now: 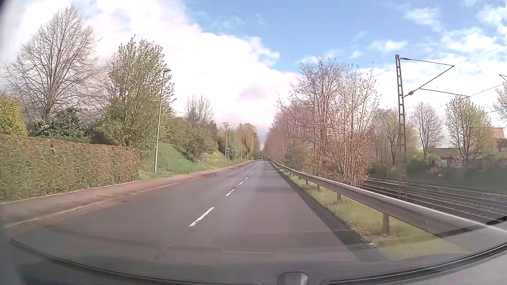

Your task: Follow the waypoints while adhering to traffic rules and regulations

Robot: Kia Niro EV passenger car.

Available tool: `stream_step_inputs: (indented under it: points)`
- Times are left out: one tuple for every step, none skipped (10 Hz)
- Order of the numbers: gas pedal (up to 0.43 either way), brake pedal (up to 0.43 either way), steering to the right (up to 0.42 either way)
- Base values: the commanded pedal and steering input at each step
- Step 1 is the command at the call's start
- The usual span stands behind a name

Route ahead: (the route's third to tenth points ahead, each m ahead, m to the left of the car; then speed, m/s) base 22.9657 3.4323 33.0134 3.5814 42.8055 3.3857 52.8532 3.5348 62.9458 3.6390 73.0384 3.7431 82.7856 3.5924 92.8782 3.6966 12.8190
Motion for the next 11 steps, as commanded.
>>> stream_step_inputs:
  points:
    - [0.11,0.0,-0.004]
    - [0.11,0.0,-0.002]
    - [0.098,0.0,-0.002]
    - [0.098,0.0,-0.002]
    - [0.098,0.006,-0.001]
    - [0.098,0.0,-0.001]
    - [0.079,0.0,-0.001]
    - [0.079,0.0,-0.002]
    - [0.067,0.0,-0.002]
    - [0.067,0.0,-0.001]
    - [0.067,0.0,-0.001]
